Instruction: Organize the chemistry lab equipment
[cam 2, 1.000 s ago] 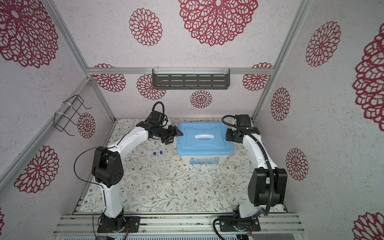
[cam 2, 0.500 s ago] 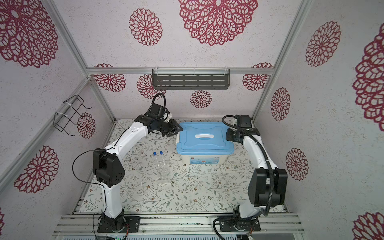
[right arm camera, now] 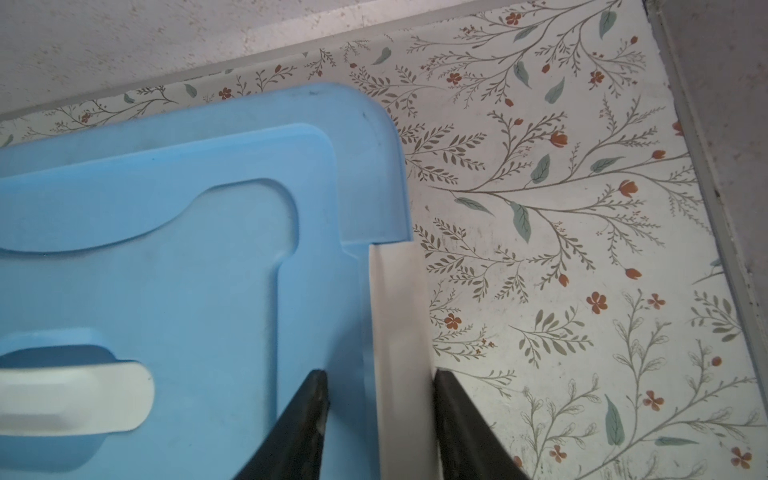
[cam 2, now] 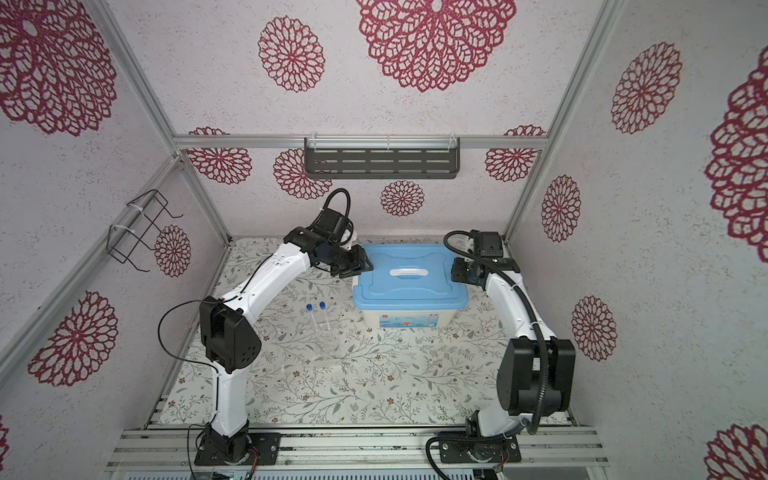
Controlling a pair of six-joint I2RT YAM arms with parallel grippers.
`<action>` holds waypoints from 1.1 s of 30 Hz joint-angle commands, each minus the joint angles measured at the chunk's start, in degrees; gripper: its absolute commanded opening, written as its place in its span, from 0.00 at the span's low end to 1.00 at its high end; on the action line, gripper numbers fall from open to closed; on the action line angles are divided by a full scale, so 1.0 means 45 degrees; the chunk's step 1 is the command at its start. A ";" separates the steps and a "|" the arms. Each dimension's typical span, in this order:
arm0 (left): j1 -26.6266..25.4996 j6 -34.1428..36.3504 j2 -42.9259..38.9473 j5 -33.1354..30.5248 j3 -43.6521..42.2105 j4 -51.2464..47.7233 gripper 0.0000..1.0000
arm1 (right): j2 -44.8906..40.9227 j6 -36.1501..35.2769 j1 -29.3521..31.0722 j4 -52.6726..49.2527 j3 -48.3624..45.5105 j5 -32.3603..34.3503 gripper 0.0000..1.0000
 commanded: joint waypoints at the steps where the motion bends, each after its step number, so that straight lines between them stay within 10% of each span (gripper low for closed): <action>1: -0.0070 0.0128 -0.1074 -0.0898 0.0276 -0.0154 0.52 | -0.0237 -0.0084 0.0327 -0.0988 -0.0108 -0.0463 0.53; 11: 0.0497 0.1337 -0.4163 -0.3357 -0.0495 0.0214 0.70 | -0.1382 -0.0671 0.0323 -0.0391 0.0820 0.0554 0.65; 20: 0.1636 0.4445 -0.8621 -0.7516 -0.5065 0.2483 0.98 | -0.4795 -0.0343 0.0326 0.2826 -0.1353 0.1259 0.68; 27: 0.5228 0.2318 -1.1556 -0.5604 -0.9397 0.3836 0.97 | -0.8318 -0.3340 0.0278 0.5057 -0.5505 0.1473 0.73; 33: 0.7432 0.0626 -1.2231 -0.4274 -1.1694 0.4846 0.97 | -0.9261 0.1008 -0.2147 0.4742 -0.7283 0.1765 0.78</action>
